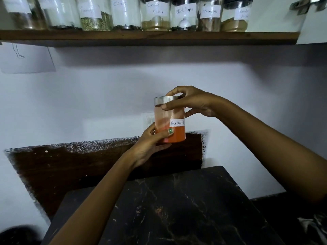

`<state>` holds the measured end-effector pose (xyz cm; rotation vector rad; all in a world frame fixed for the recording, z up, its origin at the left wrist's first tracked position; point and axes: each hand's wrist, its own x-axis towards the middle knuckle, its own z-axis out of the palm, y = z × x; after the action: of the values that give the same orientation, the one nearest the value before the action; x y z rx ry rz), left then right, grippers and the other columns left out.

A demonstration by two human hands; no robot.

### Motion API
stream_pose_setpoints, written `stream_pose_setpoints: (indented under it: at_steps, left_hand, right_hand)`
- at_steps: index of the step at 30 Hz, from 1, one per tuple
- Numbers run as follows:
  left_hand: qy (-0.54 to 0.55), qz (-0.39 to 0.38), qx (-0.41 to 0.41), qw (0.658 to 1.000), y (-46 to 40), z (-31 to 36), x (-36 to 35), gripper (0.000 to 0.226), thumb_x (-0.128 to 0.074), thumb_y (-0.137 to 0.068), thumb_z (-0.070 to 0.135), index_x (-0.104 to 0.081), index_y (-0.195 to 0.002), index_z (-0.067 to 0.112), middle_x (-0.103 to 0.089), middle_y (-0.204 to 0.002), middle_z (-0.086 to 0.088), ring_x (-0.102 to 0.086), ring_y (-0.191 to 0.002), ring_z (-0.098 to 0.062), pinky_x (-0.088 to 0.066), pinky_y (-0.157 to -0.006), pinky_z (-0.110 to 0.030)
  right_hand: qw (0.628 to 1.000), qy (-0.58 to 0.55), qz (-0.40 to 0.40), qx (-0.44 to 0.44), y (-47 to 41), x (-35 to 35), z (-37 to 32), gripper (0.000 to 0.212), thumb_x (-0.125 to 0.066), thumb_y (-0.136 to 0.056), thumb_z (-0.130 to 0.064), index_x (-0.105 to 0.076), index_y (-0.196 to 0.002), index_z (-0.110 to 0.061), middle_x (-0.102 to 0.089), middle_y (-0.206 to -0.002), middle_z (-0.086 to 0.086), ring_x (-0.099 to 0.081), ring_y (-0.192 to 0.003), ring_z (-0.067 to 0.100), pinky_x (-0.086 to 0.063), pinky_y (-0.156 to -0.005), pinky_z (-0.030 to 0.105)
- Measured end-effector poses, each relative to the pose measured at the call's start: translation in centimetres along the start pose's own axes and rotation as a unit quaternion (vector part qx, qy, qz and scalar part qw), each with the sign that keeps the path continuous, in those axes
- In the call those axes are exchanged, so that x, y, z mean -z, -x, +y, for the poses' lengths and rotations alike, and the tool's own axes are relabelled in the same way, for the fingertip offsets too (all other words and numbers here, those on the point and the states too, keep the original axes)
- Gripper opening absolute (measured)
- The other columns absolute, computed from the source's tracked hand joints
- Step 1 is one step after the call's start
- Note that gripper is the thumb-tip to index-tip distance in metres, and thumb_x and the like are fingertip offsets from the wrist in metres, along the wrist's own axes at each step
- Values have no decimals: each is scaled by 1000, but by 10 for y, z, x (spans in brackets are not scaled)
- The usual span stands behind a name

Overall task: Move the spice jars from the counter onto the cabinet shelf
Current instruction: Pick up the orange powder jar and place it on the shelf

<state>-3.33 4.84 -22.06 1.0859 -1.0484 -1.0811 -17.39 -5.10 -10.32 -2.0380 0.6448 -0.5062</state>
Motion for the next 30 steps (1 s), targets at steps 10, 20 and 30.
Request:
stream_pose_setpoints:
  at_steps: [10,20,30]
  left_hand:
    - [-241,86,-94,962,-11,0,-16,95,-80,-65,40,-21,-139,34,-40,-122,16,-50,-99,-5,-48,-58,-4]
    - [-193,99,-140,966,-18,3,-22,96,-78,-58,46,-24,-137,35,-43,-118,20,-52,-95,3,-47,-56,-2]
    - [-182,104,-206,956,-42,28,-40,90,-72,-66,43,-23,-142,36,-45,-129,13,-55,-105,-4,-49,-66,-4]
  right_hand:
    - [964,118,233,44,-5,-14,1,57,-80,-62,-52,-57,-103,-18,-58,-99,-4,-59,-91,17,-57,-77,34]
    - [985,6,154,72,2,1,5,52,-64,-83,-44,-45,-126,-19,-54,-112,1,-57,-95,12,-52,-69,21]
    - [968,-143,193,69,20,12,26,35,-43,-98,-22,-45,-133,-17,-57,-126,9,-58,-111,24,-50,-89,40]
